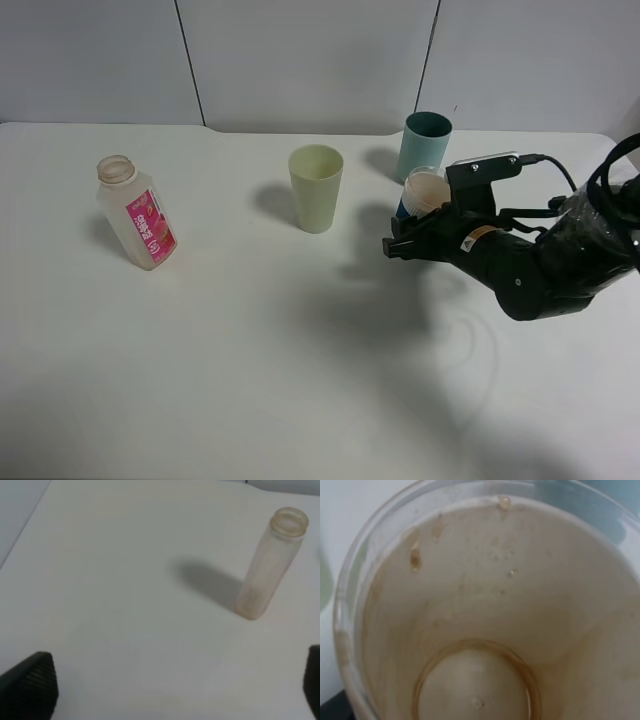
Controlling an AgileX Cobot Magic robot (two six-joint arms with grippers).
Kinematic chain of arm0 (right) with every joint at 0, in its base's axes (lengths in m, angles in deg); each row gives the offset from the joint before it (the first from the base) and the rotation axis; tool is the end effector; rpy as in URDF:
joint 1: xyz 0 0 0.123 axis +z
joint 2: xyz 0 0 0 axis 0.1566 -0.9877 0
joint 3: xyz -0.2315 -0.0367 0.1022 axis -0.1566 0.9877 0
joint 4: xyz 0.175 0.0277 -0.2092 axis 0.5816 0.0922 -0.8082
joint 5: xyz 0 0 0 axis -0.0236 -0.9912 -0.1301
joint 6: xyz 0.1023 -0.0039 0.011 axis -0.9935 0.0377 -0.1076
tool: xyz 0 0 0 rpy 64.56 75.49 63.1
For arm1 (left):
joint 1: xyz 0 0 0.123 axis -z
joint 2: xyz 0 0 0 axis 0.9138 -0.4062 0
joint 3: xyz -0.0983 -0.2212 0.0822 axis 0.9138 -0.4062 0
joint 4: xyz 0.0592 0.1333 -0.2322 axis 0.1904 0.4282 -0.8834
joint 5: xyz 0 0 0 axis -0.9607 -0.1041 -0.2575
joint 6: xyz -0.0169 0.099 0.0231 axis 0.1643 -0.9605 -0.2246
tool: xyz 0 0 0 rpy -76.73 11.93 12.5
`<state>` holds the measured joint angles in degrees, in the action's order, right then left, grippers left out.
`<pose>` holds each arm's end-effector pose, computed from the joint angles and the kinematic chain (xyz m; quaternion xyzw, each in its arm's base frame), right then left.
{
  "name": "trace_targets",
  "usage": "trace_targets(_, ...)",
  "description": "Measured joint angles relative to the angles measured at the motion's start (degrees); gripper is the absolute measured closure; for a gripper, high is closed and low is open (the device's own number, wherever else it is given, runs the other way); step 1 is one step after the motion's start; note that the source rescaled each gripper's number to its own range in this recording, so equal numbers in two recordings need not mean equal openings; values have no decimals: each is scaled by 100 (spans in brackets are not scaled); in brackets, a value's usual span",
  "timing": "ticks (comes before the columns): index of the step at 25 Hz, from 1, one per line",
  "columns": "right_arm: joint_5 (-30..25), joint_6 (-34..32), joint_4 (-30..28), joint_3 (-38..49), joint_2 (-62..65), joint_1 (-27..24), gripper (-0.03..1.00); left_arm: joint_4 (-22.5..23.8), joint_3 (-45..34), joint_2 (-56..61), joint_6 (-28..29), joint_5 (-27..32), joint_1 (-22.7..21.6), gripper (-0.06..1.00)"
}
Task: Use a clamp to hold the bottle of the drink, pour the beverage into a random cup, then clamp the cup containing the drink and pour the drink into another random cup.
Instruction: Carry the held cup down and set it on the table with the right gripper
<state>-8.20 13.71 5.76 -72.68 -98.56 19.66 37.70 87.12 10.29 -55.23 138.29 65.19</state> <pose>0.2682 0.1170 0.0262 -0.1231 0.8466 0.0347 0.5166 0.0529 0.0075 0.2945 -0.0599 0.8330 0.0077 0.5499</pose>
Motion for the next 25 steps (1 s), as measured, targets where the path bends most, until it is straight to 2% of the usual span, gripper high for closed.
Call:
trace_targets(3,-174,101,144,0,0,0,97,0,0,0,0,0,0,-6)
trace_targets(19,-245,906,144,0,0,0,97,0,0,0,0,0,0,-6)
trace_targets(25,-245,1003,144,0,0,0,97,0,0,0,0,0,0,-6)
